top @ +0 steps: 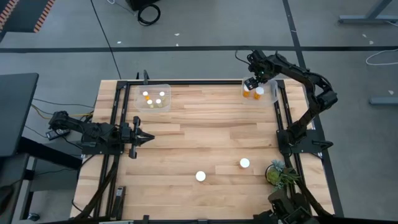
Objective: Pick and place medicine bottles into bin by pill shape (circle, oval)
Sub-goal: Put the right orange capsule bottle into the right transparent bin
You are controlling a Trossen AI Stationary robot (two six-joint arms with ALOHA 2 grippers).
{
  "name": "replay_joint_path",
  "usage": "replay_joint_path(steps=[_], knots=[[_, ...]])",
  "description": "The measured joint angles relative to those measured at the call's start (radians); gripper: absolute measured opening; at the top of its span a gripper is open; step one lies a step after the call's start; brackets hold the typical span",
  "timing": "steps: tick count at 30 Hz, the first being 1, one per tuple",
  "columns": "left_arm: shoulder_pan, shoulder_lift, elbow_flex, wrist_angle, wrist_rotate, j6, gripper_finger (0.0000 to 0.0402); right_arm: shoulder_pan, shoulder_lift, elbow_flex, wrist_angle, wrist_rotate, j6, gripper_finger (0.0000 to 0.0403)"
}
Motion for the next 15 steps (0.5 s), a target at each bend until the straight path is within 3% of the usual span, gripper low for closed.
replay_joint_path(steps=[15], knots=[[0.000,0.000,0.000,0.000,0.000,0.000,0.0032,0.279,-0.001,0.073,0.032,0.048,-0.010,0.0269]])
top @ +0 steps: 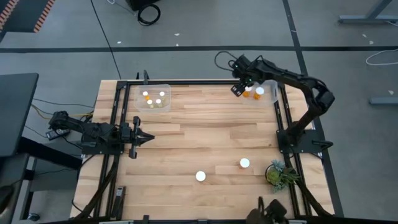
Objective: Pick and place medicine bottles into bin by pill shape (circle, oval)
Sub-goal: Put the right orange capsule bottle into the right transparent bin
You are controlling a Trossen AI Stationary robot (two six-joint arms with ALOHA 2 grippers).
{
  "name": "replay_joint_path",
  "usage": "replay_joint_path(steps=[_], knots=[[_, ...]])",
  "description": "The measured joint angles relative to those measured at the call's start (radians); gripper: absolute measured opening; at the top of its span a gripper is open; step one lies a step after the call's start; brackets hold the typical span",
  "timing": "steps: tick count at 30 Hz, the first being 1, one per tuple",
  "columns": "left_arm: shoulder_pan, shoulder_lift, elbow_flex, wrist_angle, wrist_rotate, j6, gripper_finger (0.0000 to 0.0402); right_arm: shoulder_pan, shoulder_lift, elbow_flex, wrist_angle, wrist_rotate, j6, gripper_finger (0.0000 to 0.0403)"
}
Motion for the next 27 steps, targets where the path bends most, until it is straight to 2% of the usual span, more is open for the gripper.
replay_joint_path(steps=[6,13,21,27], knots=[[0.000,0.000,0.000,0.000,0.000,0.000,0.0034,0.091,0.000,0.000,0.020,-0.037,-0.013,0.0269],[0.000,0.000,0.000,0.000,0.000,0.000,0.0024,0.214,0.000,0.000,0.030,-0.187,-0.090,0.0269],[0.000,0.000,0.000,0.000,0.000,-0.001,0.0029,0.411,0.000,-0.039,0.031,-0.361,-0.196,0.0269],[0.000,0.000,0.000,0.000,0.000,-0.001,0.0036,0.555,0.000,-0.051,0.030,-0.374,-0.190,0.0269]])
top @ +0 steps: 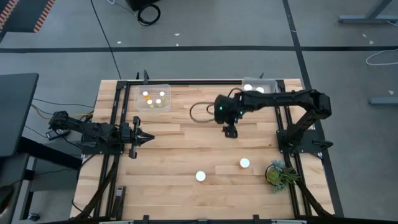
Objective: Pick and place medicine bottles into bin by pill shape (circle, oval)
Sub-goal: Put the right orange capsule bottle into the right transparent bin
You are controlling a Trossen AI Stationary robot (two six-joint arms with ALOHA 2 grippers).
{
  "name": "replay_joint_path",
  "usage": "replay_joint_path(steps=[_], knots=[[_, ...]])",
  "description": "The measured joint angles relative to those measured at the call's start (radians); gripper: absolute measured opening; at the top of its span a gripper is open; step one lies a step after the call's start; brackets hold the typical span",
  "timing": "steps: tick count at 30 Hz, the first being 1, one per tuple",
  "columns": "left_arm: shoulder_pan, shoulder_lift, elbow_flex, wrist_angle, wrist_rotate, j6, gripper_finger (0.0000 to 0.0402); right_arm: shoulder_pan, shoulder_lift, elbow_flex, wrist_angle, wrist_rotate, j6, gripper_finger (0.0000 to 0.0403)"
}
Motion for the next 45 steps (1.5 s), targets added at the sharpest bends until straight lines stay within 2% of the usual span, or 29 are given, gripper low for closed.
replay_joint_path(steps=[7,15,25,30,39,45], knots=[[0.000,0.000,0.000,0.000,0.000,0.000,0.0027,0.159,0.000,0.000,0.000,0.010,0.057,0.0269],[0.000,0.000,0.000,0.000,0.000,0.000,0.0032,0.334,0.000,-0.001,-0.005,0.039,0.249,0.0269],[0.000,0.000,0.000,0.000,0.000,0.000,0.0027,0.538,0.000,-0.001,-0.013,0.202,0.466,0.0269],[0.000,0.000,0.000,0.000,0.000,0.000,0.0024,0.597,0.000,-0.027,-0.002,0.251,0.530,0.0269],[0.000,0.000,0.000,0.000,0.000,0.000,0.0036,0.637,0.000,-0.135,0.011,0.262,0.631,0.0269],[0.000,0.000,0.000,0.000,0.000,0.000,0.0027,0.638,0.000,-0.187,0.047,0.227,0.647,0.0269]])
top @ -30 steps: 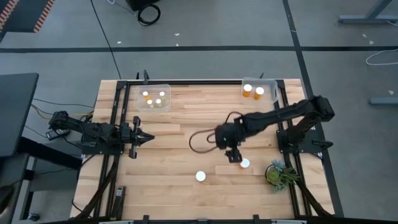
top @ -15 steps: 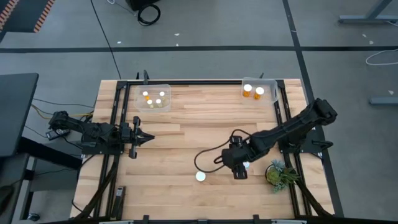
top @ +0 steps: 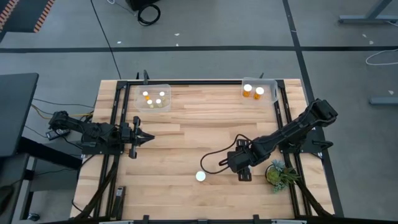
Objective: Pick and place medicine bottles into bin by pill shape (circle, oval)
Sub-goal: Put the right orange capsule bottle into the right transparent bin
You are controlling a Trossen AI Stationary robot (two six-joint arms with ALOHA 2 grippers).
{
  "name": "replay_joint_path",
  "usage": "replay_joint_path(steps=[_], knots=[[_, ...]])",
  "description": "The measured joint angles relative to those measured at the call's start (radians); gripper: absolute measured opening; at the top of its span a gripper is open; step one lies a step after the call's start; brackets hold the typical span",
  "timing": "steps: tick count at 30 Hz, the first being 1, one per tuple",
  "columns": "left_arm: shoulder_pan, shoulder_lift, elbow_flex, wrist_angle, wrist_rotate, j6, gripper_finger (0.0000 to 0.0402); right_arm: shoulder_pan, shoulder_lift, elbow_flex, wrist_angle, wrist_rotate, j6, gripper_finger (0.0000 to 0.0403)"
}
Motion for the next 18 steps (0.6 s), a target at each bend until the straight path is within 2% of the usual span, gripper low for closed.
replay_joint_path(steps=[12,18], knots=[[0.000,0.000,0.000,0.000,0.000,0.000,0.0032,0.013,0.000,-0.076,0.023,-0.015,0.031,0.0269],[0.000,0.000,0.000,0.000,0.000,0.000,0.0035,0.013,0.000,-0.111,0.029,-0.060,0.057,0.0265]])
